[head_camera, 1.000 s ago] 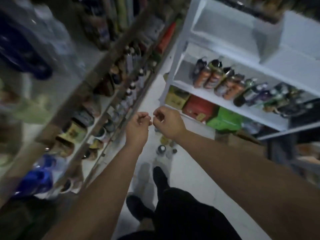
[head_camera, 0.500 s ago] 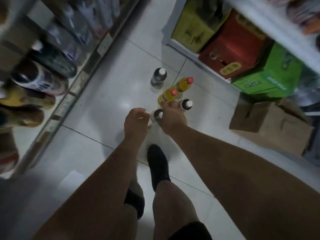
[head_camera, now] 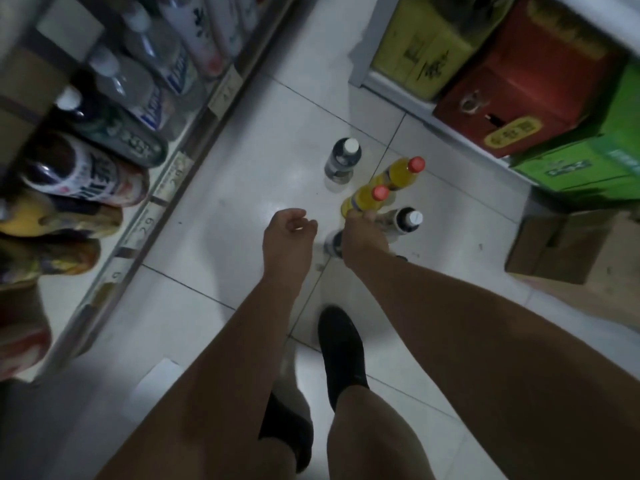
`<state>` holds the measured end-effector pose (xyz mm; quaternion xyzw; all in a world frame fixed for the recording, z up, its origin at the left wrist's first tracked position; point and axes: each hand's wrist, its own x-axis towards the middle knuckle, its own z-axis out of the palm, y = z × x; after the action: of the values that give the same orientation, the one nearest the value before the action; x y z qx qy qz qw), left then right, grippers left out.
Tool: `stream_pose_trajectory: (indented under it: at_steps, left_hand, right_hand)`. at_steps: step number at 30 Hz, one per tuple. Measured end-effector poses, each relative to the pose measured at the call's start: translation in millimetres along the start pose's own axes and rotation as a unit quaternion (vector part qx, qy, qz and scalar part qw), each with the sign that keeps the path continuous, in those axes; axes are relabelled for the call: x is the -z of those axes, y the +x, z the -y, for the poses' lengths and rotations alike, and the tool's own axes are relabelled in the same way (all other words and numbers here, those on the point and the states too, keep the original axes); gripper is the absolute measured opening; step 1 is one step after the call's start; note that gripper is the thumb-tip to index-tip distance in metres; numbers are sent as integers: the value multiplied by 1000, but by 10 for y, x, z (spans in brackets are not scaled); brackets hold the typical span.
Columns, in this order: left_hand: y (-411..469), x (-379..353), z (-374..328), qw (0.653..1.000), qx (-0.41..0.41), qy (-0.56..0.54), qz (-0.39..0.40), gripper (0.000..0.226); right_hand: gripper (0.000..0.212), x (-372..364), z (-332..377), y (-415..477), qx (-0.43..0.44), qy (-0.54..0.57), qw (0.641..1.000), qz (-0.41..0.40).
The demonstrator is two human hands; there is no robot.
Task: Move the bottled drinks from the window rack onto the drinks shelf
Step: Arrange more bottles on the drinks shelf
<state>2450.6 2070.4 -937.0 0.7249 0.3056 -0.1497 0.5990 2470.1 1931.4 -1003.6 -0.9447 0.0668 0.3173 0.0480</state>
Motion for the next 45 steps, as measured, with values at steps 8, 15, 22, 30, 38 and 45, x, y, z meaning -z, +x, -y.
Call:
stream_pose_trajectory:
  at_steps: [8, 15, 22, 30, 38, 45]
  left_hand:
    - [126, -240, 403, 998, 16, 42, 39, 22]
    - [183, -343, 680, 996, 28, 56, 58, 25]
    - [-271, 114, -98, 984, -54, 121, 118, 56]
    - [-1631, 1353, -2906, 959, -217, 139, 115, 72]
    - [-3219, 2974, -5780, 921, -379, 53, -67, 61]
    - [-4571, 4125, -7096, 874, -439, -97, -183, 63]
  right_hand:
    - [35, -261, -2, -42, -37, 18, 997, 67]
    - [22, -360, -122, -17, 28, 4, 999, 34]
    - [30, 757, 2, -709, 148, 0, 989, 7]
    - [33, 4074, 860, -2346, 389, -36, 916, -95]
    - [47, 7026, 1905, -4114, 511, 111, 795, -310]
    - [74, 8004, 2523, -5164, 600, 316, 715, -171]
